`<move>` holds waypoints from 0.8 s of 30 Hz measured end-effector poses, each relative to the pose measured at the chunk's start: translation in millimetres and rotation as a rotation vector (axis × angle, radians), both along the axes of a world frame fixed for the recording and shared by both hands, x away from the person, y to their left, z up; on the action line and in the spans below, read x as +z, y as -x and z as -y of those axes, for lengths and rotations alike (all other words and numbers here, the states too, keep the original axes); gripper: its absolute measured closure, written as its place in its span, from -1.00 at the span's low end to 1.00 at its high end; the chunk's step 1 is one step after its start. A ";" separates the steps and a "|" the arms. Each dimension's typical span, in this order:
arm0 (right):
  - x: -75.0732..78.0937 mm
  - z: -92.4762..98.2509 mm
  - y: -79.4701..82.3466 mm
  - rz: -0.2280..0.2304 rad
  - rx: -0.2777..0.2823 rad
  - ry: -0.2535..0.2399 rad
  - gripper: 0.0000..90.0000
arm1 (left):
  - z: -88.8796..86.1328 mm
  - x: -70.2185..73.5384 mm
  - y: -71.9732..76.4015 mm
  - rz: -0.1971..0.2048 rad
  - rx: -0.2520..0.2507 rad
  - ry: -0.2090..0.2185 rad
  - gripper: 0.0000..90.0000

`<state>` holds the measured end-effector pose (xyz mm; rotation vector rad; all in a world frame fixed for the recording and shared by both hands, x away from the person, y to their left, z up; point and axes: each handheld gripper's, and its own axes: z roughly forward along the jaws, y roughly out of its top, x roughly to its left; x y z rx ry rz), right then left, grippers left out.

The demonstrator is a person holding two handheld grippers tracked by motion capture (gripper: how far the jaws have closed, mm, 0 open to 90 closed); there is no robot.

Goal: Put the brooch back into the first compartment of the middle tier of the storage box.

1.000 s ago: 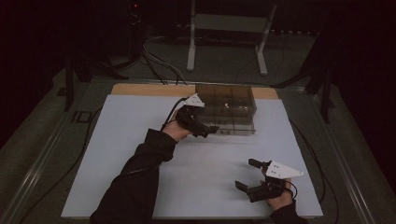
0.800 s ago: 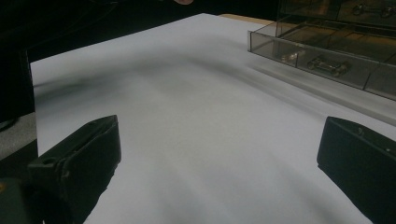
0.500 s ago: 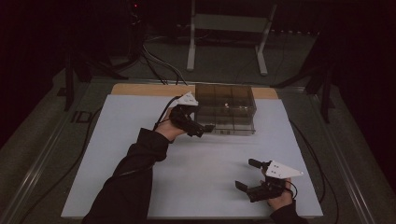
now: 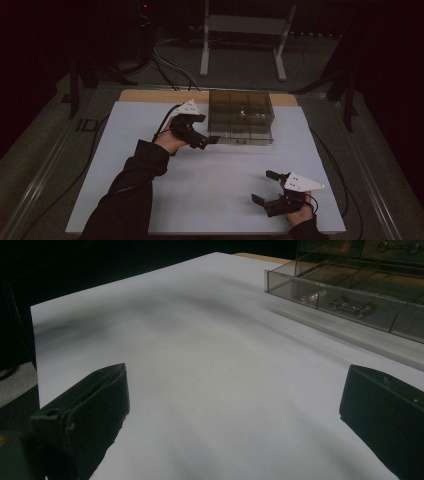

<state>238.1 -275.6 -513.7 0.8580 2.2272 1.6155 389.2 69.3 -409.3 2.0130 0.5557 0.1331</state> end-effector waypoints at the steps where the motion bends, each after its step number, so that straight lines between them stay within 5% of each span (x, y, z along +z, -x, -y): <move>1: 0.0 0.0 -0.1 -0.001 0.000 -0.001 -1.00 | -1.8 -0.5 1.4 0.000 0.003 -0.003 -0.99; 24: -0.9 -1.5 0.9 0.002 -0.004 0.014 -1.00 | -43.5 -20.7 38.0 0.005 0.035 0.009 -0.99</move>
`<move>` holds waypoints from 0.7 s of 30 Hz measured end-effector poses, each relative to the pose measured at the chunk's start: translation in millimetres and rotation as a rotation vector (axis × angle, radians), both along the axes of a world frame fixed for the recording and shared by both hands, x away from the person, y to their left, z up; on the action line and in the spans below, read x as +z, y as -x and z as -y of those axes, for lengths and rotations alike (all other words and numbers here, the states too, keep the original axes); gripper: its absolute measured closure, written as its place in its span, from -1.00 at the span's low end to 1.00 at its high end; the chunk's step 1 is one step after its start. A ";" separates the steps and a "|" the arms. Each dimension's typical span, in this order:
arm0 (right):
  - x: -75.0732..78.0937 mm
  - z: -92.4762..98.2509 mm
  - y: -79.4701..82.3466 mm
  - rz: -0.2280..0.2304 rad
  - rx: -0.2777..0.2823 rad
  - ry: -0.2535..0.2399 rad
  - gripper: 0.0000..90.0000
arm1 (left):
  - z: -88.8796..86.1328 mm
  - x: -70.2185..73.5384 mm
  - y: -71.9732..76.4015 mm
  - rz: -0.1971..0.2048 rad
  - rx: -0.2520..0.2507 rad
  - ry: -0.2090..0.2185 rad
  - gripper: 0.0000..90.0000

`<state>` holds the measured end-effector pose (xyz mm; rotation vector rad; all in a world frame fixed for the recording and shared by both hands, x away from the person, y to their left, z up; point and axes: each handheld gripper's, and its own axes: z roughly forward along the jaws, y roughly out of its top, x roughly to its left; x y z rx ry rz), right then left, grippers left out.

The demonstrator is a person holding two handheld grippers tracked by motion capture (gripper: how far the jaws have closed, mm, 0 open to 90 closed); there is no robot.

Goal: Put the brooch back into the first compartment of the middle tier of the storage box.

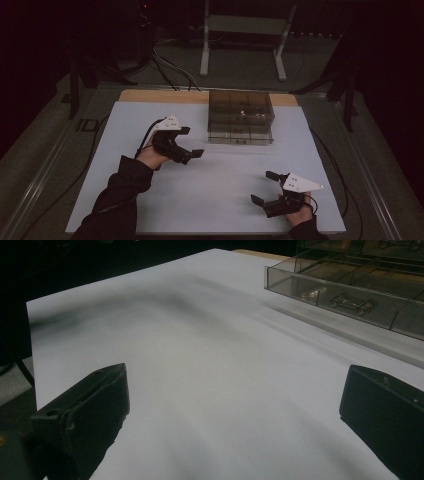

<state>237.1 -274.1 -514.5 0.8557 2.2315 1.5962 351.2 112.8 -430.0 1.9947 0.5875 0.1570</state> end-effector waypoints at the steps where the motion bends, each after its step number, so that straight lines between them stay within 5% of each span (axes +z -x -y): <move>1: 0.3 0.0 0.3 0.001 0.000 0.000 -1.00 | -3.7 -2.8 4.0 0.001 0.005 -0.008 -0.99; 21: -0.4 1.4 0.6 -0.001 -0.006 0.008 -1.00 | -37.0 -32.7 38.6 -0.030 0.044 -0.011 -0.99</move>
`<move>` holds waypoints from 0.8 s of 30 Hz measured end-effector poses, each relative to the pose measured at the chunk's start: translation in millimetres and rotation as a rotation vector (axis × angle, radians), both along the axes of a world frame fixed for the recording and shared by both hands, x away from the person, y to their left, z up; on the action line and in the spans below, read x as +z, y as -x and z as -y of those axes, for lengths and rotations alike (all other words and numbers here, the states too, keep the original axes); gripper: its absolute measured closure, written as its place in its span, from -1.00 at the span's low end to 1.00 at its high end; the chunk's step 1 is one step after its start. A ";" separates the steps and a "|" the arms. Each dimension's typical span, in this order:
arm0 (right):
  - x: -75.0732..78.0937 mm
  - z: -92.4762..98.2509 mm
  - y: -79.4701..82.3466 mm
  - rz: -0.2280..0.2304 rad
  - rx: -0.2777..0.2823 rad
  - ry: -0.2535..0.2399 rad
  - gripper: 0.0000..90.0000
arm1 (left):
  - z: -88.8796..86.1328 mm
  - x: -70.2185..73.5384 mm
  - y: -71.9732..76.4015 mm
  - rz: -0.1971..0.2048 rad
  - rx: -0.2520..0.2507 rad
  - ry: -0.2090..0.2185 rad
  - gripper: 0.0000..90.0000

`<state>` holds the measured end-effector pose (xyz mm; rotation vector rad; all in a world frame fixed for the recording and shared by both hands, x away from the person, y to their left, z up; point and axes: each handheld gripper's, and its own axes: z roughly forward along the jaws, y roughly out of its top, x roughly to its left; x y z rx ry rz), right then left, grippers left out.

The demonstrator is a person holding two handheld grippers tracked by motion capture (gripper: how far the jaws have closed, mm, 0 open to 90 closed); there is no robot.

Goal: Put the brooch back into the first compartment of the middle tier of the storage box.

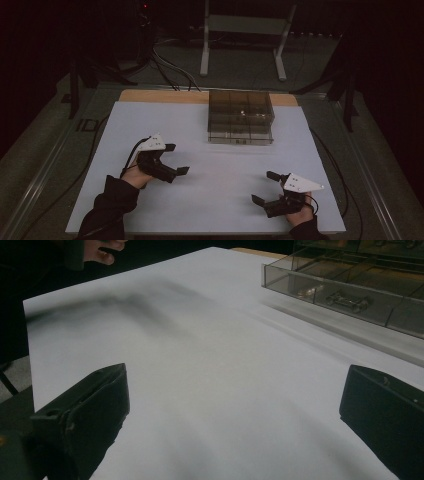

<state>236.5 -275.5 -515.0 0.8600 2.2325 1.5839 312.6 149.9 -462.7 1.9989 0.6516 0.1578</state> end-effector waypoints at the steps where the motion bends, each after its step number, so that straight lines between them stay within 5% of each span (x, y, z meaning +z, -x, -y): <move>1: 0.0 -0.3 0.3 0.003 0.001 0.001 -1.00 | -1.9 -0.6 2.6 -0.001 0.000 -0.002 -0.99; 24: -0.2 -2.5 0.8 0.003 0.010 0.009 -1.00 | -44.5 -35.7 54.1 -0.008 0.088 0.000 -0.99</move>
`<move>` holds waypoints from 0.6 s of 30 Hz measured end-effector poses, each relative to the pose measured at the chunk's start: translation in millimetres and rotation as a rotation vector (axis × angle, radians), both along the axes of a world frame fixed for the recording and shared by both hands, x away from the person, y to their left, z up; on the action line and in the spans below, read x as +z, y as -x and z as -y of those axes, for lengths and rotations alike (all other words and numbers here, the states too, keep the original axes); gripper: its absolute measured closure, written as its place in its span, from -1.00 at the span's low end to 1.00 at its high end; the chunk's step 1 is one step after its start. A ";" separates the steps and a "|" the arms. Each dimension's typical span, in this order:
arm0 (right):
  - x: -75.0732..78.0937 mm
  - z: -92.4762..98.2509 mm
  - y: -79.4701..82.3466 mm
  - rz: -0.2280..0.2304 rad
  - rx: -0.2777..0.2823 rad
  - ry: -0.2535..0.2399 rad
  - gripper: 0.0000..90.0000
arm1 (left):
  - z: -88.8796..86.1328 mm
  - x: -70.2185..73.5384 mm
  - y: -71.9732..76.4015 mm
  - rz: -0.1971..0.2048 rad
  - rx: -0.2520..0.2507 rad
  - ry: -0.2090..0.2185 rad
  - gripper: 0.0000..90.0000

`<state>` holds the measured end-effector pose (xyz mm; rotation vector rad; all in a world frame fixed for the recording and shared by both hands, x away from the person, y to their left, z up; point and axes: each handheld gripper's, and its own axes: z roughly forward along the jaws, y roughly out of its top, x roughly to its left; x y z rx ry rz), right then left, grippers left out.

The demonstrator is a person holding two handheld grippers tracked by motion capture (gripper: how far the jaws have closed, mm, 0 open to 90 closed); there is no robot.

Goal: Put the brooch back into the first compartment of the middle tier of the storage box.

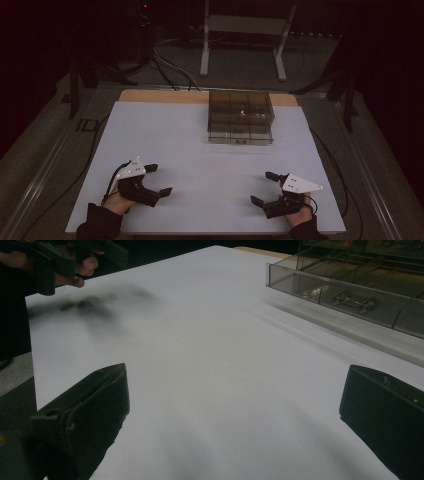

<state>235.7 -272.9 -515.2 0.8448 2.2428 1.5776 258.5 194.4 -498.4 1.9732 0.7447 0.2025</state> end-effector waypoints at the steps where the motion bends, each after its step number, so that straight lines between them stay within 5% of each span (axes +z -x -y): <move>1: -0.1 0.1 -0.3 -0.002 0.000 -0.001 -1.00 | -1.8 -1.0 1.9 0.002 0.002 -0.002 -0.99; 18: -0.7 -0.4 -0.9 -0.005 0.003 0.000 -1.00 | -39.9 -11.7 35.2 0.023 0.108 0.016 -0.99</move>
